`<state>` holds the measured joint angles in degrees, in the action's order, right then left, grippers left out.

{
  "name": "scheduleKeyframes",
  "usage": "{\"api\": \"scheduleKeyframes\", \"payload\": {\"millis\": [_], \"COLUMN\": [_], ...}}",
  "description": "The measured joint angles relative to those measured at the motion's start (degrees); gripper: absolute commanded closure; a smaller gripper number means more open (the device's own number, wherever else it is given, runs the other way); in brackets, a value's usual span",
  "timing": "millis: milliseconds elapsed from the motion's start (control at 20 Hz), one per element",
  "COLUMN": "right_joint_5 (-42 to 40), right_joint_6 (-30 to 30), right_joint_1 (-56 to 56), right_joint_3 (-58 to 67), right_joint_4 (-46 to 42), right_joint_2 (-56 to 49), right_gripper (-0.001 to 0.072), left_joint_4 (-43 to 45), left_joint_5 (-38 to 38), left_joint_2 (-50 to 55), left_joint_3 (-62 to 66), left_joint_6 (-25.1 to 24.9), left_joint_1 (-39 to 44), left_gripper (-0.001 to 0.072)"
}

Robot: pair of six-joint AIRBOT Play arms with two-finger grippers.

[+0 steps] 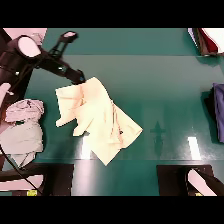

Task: Fold the shirts.

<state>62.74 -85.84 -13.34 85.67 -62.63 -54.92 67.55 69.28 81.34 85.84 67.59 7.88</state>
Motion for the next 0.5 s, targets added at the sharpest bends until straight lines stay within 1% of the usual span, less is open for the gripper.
{"api": "scheduleKeyframes", "payload": {"millis": [100,200,350,500], "right_joint_5": [0.48,0.92,1.6,2.08], "right_joint_6": [0.0,0.0,0.0,0.0], "right_joint_1": [0.0,0.0,0.0,0.0], "right_joint_3": [0.0,0.0,0.0,0.0], "right_joint_4": [0.0,-0.02,-0.02,-0.04], "right_joint_2": [0.0,0.0,0.0,0.0], "right_gripper": [0.069,0.069,0.069,0.069], "left_joint_4": [0.33,-0.17,-2.86,-4.48], "left_joint_5": [0.52,0.31,-1.92,-5.77], "left_joint_2": [0.09,0.13,0.15,0.46], "left_joint_3": [-3.5,-7.93,-15.04,-19.69], "left_joint_6": [2.64,4.09,5.31,6.54], "left_joint_1": [-4.9,-9.33,-14.95,-17.68], "left_gripper": [-0.0006,-0.0006,-0.0006,-0.0006]}}
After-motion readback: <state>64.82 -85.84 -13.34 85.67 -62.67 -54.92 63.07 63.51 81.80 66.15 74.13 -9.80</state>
